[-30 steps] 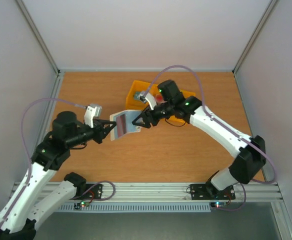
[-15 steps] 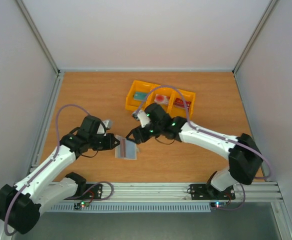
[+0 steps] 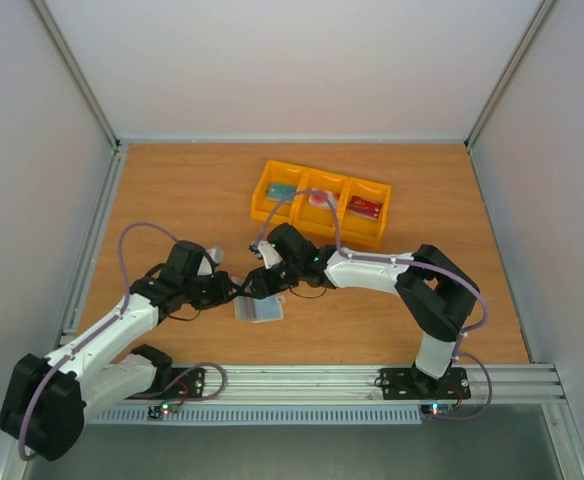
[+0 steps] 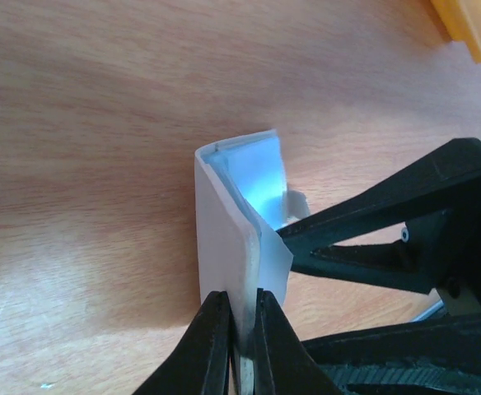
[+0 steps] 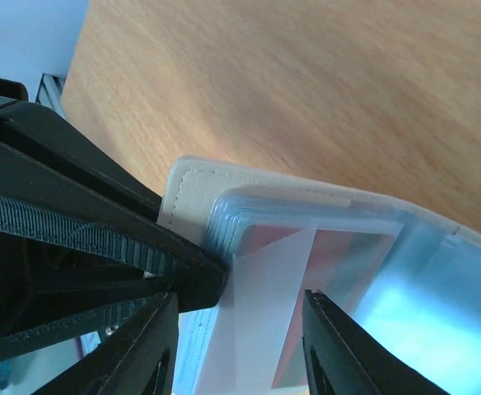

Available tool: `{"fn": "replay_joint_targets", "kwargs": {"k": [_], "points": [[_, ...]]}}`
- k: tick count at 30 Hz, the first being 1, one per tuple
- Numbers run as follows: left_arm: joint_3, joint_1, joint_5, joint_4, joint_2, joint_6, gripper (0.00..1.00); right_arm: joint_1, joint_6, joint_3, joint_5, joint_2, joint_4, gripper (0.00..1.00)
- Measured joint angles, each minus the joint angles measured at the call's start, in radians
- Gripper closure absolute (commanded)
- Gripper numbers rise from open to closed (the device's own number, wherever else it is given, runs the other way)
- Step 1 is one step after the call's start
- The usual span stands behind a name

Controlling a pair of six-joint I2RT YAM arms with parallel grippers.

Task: Take the credit cards out of the card holder

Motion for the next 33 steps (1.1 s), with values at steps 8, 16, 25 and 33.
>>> {"fn": "replay_joint_targets", "kwargs": {"k": [8,16,25,33], "points": [[-0.016,0.011,-0.01,0.014,0.03,-0.014,1.0,0.002,0.016,0.0,-0.026,0.047,0.003,0.71],[-0.021,0.012,-0.006,0.061,0.043,-0.028,1.0,0.008,0.001,0.015,-0.008,0.051,-0.063,0.79],[-0.037,0.012,0.005,0.101,0.047,-0.036,0.85,0.01,-0.014,0.037,0.045,0.068,-0.15,0.99],[-0.051,0.017,0.013,0.125,0.047,-0.049,0.81,0.007,-0.021,0.039,0.054,0.068,-0.169,0.99]]}}
